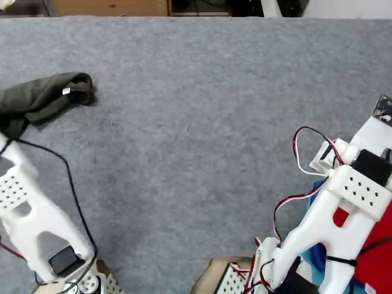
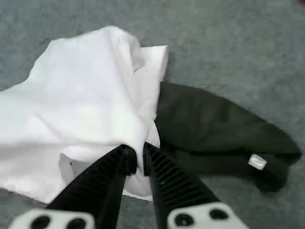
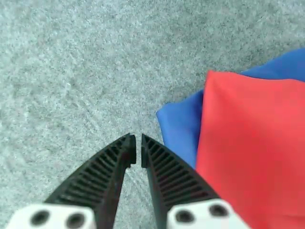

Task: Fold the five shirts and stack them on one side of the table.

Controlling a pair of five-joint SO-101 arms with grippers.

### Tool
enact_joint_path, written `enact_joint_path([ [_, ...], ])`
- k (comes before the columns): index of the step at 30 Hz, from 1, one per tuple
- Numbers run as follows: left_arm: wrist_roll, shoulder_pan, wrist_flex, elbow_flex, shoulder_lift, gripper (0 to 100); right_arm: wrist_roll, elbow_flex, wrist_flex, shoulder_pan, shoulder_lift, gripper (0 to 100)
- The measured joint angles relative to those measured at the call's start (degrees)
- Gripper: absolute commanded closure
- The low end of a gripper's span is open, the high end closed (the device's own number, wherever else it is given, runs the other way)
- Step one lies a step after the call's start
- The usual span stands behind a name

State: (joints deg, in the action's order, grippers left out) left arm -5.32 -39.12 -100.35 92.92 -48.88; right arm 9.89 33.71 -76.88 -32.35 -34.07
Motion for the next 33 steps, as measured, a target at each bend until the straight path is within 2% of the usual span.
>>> enact_joint_path([
  [7,5.9,14.4,0.0,-12.2,15.4,98,0.0,2.2,0.1,0.0,0.0,96.5],
  [17,6.5,47.6,0.0,-46.1,38.9,98,0.0,2.4,0.1,0.0,0.0,96.5],
  [23,6.5,62.9,0.0,-52.4,43.5,98,-0.6,2.4,2.4,0.0,0.0,96.2],
  [25,6.5,65.8,0.0,-52.7,43.6,92,-4.1,2.4,3.2,0.0,0.0,96.1],
  [28,7.4,67.2,0.0,-53.4,43.6,75,-10.7,1.8,3.3,0.0,0.0,95.7],
  [30,10.6,67.1,0.0,-53.4,44.0,66,-13.5,0.7,3.3,0.0,0.0,91.4],
  [33,17.9,63.0,0.0,-53.1,44.7,64,-16.7,-1.8,3.3,0.2,0.0,80.2],
])
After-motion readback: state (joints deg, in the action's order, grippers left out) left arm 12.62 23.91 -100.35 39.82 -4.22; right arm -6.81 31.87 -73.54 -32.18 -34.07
